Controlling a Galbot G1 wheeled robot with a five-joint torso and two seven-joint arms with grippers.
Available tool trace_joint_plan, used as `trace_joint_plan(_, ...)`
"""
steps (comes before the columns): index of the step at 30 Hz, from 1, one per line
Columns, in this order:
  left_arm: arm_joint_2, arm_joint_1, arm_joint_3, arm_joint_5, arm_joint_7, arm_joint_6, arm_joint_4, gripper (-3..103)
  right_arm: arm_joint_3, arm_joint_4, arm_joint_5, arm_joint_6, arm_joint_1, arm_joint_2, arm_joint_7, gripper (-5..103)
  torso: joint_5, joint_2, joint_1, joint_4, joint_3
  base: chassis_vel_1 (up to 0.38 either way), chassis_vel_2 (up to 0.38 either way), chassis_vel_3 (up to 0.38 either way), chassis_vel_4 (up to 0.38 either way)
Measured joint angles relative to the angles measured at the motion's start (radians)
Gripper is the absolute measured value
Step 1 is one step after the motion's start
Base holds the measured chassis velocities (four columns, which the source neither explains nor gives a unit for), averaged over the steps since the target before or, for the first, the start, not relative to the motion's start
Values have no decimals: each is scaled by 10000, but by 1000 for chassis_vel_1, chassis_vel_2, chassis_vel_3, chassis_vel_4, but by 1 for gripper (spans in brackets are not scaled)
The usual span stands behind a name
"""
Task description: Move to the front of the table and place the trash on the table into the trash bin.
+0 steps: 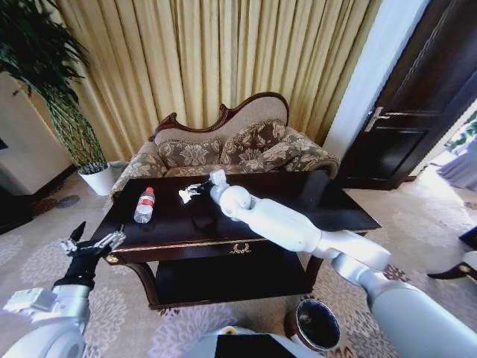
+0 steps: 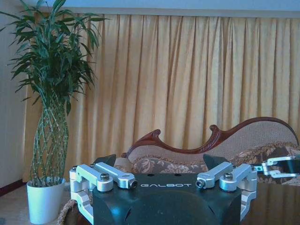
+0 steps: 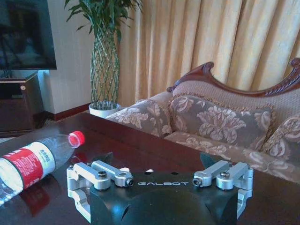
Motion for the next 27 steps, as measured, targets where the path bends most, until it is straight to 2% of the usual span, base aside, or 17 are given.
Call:
trace_joint_plan(5,6,-11,-29,-12,0,0,35,100,-49,-351,106,-195,42,392,217,100,0,0,0,0,0,0,0,0,0)
trace_joint_plan(14,77,-137,-6,-76,1,6,140,100,-168,-664,588,-1090,90,1216,1621,100,0,0,0,0,0,0,0,0,0)
trace_joint_plan(19,108,-191,-9,-125,15,6,212,100,20,-949,989,-1469,90,1600,2071,100,0,0,0,-1,0,0,0,0,0)
trace_joint_plan(27,116,-234,-31,-154,56,3,273,100,360,-1599,1245,-1560,35,2172,2338,100,0,0,0,0,0,0,0,0,0)
